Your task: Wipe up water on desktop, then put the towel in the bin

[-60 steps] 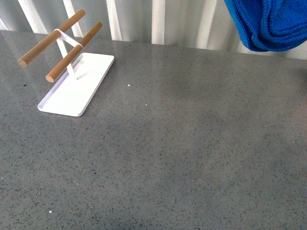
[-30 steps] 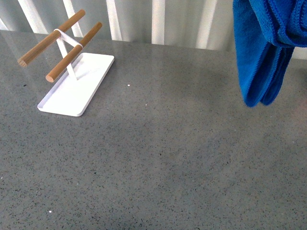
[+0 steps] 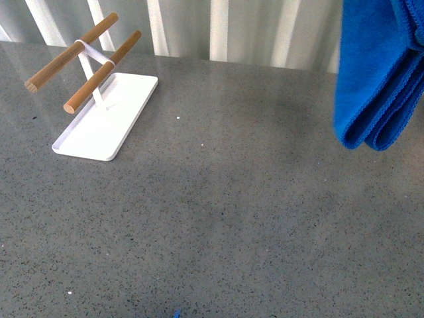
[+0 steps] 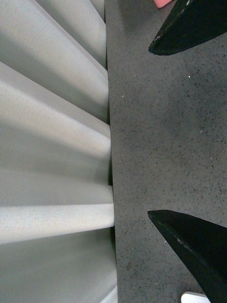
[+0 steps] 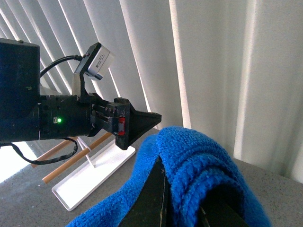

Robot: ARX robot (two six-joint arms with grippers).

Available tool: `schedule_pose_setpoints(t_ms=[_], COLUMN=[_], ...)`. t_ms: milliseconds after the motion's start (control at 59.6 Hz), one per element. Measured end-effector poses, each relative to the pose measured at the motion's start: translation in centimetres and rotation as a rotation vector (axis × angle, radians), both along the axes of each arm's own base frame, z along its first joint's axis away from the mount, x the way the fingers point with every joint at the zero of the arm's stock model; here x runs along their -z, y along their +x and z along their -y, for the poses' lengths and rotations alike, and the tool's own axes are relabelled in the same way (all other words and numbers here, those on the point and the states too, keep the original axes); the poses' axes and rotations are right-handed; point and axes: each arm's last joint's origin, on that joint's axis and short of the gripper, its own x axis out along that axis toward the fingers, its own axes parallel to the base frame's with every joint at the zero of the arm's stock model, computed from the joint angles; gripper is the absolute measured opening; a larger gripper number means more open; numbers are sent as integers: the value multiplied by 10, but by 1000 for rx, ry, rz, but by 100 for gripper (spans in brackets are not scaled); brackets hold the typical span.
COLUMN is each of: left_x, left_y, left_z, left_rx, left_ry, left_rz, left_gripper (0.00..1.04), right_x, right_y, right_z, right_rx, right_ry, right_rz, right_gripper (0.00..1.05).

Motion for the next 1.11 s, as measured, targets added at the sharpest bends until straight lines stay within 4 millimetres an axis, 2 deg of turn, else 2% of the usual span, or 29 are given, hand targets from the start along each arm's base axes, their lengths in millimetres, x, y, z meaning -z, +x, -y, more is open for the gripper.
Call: schedule_pose_setpoints(t_ms=[67,185,319,403,520,671,722,806,940,1024,1108], left_x=[3,6,-20,-45,-67,-95,-100,-103,-102,-95,-76], left_y=[-4,-29,-69,-103,-145,-229,-250,-276,-302,-316,-334], left_z=[-8,-35,-89,-125,-157,-199,-210,-225,-246,-258,-260], left_rx=[-33,-57,-120,-176,-200,-214,-223,-238,-246,-344,-371], left_ry=[18,52,60,53,46,39,26,14,0,52,109], left_rz=[-10,-52,-38,-14,0,55,69,77,61,211,345], left_gripper=[98,98,98,98,98,98,98,98,98,86,70], right_x=[0,0,-1,1,2,5,7,9,10,10,11], right_y=[0,0,0,-1,0,0,0,-1,-1,-1,-1], right_z=[0,1,6,6,4,0,-1,-2,-3,-3,-2], right_rx=[-4,-1,15,16,11,9,11,8,3,3,8], right_ry=[0,0,0,0,1,0,0,0,-1,-1,-2], right_rz=[1,5,13,11,12,5,-1,-8,-9,-11,-17], right_gripper=[4,4,4,4,4,4,4,4,4,4,4])
